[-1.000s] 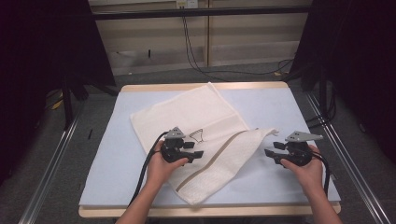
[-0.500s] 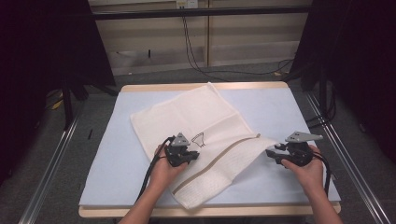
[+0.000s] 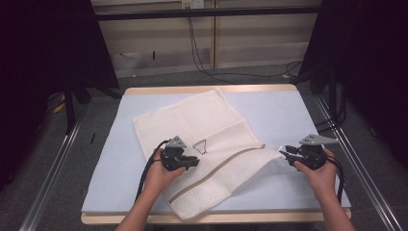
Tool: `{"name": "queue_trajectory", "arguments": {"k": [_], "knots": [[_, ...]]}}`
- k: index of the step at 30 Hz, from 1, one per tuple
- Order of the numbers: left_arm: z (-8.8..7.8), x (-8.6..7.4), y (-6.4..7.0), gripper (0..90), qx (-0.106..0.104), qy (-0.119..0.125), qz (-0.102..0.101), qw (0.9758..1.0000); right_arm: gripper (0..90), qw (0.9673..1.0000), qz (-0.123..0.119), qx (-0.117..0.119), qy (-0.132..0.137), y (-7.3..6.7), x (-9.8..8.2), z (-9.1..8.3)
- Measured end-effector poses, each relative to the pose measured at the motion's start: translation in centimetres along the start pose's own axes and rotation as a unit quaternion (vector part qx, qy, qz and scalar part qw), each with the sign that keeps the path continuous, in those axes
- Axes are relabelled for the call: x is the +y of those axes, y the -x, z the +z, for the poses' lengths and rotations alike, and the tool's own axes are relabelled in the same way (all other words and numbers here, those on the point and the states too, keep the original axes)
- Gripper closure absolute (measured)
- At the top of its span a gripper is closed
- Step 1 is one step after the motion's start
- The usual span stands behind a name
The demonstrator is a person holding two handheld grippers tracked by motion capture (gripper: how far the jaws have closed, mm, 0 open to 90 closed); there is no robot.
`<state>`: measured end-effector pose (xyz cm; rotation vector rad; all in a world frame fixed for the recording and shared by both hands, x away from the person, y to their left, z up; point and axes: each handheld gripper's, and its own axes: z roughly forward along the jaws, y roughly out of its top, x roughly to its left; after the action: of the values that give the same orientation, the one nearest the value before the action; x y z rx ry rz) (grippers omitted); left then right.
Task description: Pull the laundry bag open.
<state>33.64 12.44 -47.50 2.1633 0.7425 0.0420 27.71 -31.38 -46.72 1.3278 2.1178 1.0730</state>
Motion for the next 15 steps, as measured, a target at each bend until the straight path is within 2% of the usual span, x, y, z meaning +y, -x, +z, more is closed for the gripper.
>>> {"name": "queue_trajectory", "arguments": {"k": [1, 2, 3, 4, 6, 7, 8, 9, 11, 13, 14, 15], "knots": [[-0.2, 0.2, 0.0, 73.4, 0.013, 0.001, -0.002, 0.9999, 62.0, 1.0, 0.0, 0.0, 0.0, 0.0, 0.0, 0.0], [-0.9, 0.4, -0.2, 59.0, 0.028, 0.004, -0.008, 0.9996, 61.9, 1.0, -0.002, -0.004, 0.001, 0.1, 0.3, 0.1], [-0.9, 0.4, -0.2, 54.6, 0.028, 0.004, -0.008, 0.9996, 61.9, 1.0, -0.002, -0.004, 0.001, 0.1, 0.3, 0.1], [-1.7, 0.4, -0.6, 49.8, 0.038, 0.011, -0.023, 0.999, 61.9, 0.9999, 0.001, -0.005, 0.01, 0.3, 0.5, 0.2], [-2.0, 0.4, -0.8, 44.1, 0.045, 0.013, -0.027, 0.9985, 62.2, 0.9998, 0.008, -0.008, 0.018, 0.4, 0.8, 0.2], [-2.3, 0.3, -1.0, 41.0, 0.054, 0.014, -0.028, 0.9981, 62.3, 0.9997, 0.012, 0.002, 0.023, 0.4, 0.9, 0.3], [-2.8, 0.0, -1.6, 37.9, 0.059, 0.016, -0.044, 0.9971, 62.2, 0.9996, 0.011, 0.009, 0.024, 0.3, 1.1, 0.4], [-2.8, 0.0, -1.6, 35.6, 0.059, 0.016, -0.044, 0.9971, 62.2, 0.9996, 0.011, 0.009, 0.024, 0.3, 1.1, 0.4], [-3.3, -0.5, -2.3, 34.6, 0.056, 0.018, -0.068, 0.9959, 61.8, 0.9994, 0.006, 0.027, 0.022, -0.3, 1.5, 1.0], [-3.7, -0.9, -2.8, 34.0, 0.07, 0.014, -0.073, 0.9948, 61.8, 0.9992, 0.0, 0.035, 0.02, -0.5, 1.7, 1.3], [-4.1, -1.2, -3.2, 33.5, 0.079, 0.022, -0.082, 0.9933, 62.1, 0.9989, -0.009, 0.045, 0.005, -1.1, 1.8, 1.9], [-4.1, -1.2, -3.2, 31.8, 0.079, 0.022, -0.082, 0.9933, 62.3, 0.9986, -0.013, 0.051, 0.0, -1.4, 1.8, 2.3]]}}
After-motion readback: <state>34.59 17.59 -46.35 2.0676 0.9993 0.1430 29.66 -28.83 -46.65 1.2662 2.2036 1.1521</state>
